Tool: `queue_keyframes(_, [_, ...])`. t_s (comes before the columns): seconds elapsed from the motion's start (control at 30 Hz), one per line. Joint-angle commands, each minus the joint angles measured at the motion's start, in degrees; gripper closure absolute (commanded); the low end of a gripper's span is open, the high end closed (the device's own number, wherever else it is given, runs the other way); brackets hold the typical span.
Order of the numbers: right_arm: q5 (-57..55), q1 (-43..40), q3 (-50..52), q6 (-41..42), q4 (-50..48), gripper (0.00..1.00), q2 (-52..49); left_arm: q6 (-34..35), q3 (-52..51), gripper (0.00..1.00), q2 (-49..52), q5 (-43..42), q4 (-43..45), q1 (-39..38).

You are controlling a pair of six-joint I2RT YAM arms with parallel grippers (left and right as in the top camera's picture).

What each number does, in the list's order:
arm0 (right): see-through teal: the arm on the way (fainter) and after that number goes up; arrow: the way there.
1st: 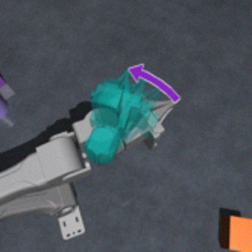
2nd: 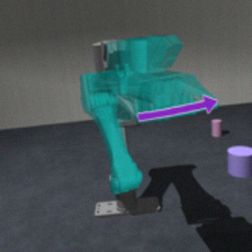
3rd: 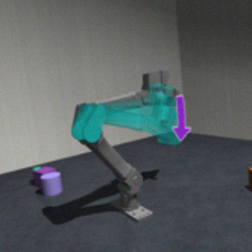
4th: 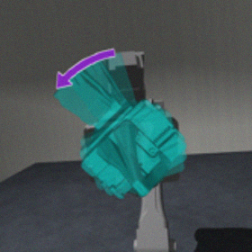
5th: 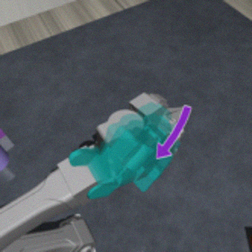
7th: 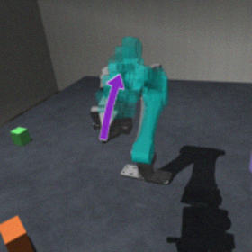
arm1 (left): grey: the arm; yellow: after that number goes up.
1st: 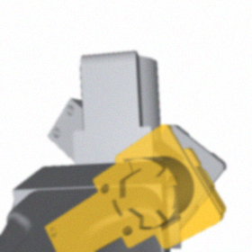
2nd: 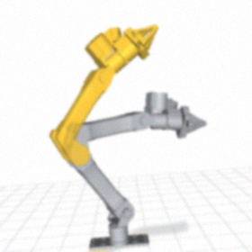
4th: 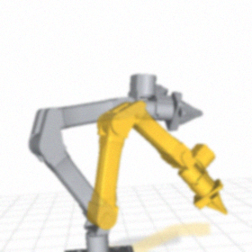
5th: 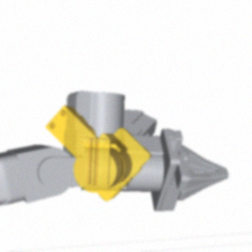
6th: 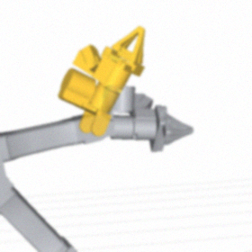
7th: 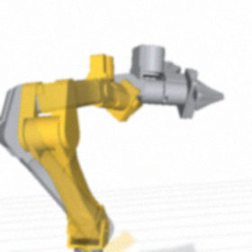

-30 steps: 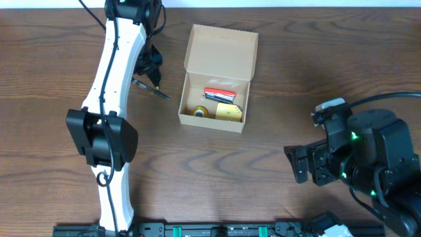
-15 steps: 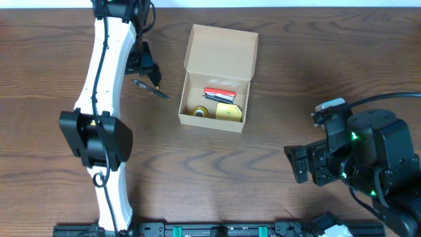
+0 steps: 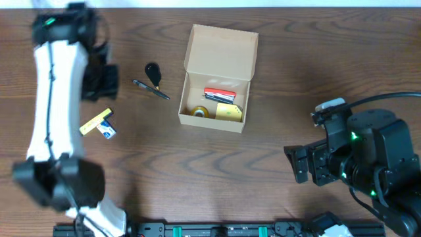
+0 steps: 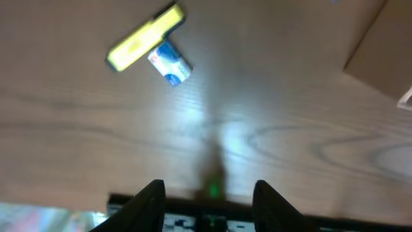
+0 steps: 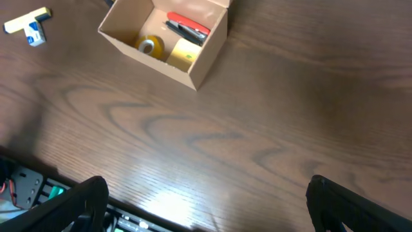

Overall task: Pack container
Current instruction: 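Withdraw the left gripper and move it toward the small staple box, then lower the left gripper onto the blue-and-white staple box and grasp it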

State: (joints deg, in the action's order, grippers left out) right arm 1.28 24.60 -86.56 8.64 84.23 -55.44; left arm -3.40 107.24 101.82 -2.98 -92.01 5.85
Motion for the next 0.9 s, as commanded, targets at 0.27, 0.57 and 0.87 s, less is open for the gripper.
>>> queue_keyframes(0.27, [-0.6,-0.4,-0.7,-0.6,0.1,0.01,0.0,-1.4,-27.2,0.42,-22.3,-1.6,8.2,5.0])
queue_keyframes(0.57, [-0.6,-0.4,-0.7,-0.6,0.1,0.01,0.0,14.6,-42.4,0.42,-22.8,-2.6,26.4,5.0])
queue_keyframes(0.87, [-0.6,-0.4,-0.7,-0.6,0.1,0.01,0.0,23.6,-54.9,0.42,-22.3,-0.7,46.0,5.0])
